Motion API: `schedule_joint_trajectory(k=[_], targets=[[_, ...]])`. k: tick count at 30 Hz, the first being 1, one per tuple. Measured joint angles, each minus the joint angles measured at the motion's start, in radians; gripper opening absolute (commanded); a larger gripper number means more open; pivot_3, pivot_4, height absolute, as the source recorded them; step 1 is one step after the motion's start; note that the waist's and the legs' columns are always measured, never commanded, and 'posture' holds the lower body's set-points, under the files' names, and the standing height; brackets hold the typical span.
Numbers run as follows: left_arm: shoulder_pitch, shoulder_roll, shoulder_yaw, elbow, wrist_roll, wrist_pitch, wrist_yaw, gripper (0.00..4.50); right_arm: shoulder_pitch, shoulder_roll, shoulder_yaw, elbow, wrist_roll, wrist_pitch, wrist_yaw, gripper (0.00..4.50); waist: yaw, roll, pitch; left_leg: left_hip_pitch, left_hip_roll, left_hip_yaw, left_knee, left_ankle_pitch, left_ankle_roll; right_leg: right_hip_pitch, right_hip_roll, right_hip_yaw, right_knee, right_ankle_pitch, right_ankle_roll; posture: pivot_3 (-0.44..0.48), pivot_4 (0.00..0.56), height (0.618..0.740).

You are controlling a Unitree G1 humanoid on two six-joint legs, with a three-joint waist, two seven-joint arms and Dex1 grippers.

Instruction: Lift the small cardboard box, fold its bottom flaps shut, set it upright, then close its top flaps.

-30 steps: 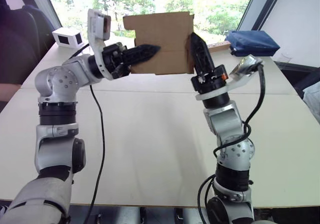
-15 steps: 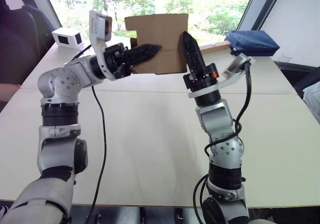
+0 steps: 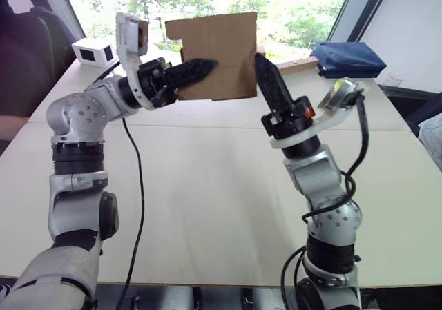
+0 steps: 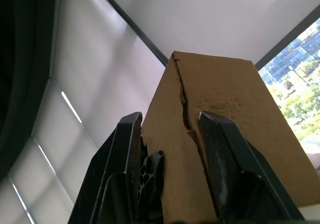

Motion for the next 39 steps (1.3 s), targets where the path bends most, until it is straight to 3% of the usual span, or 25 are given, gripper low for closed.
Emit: schedule_joint_trajectory(k=[1, 34, 39], targets=[[0.0, 0.0, 0.0, 0.0, 0.0, 0.001, 0.0, 0.0, 0.002, -0.003, -0.006, 0.0, 0.003, 0.0, -0.001, 0.01, 0.0, 0.0, 0.0, 0.0, 0.0, 0.0, 0.0, 0.0, 0.0, 0.0, 0.0, 0.0, 0.0, 0.0, 0.0, 0.0, 0.15, 0.74], [0.022, 0.051, -0.082, -0.016, 0.04, 0.027, -0.089, 0.0, 0.042, -0.124, 0.007, 0.04, -0.052, 0.085, 0.078, 0.01, 0.001, 0.0, 0.0, 0.0, 0.0, 0.0, 0.0, 0.0, 0.0, 0.0, 0.0, 0.0, 0.0, 0.0, 0.0, 0.0, 0.15, 0.74], [-0.042, 0.114, -0.206, -0.005, 0.124, 0.019, -0.159, 0.0, 0.128, -0.289, -0.039, -0.023, -0.015, 0.163, 0.081, 0.01, 0.005, 0.0, 0.0, -0.001, -0.001, 0.0, 0.0, 0.0, 0.001, 0.0, 0.0, 0.0, -0.001, 0.0, 0.0, 0.0, 0.15, 0.74]])
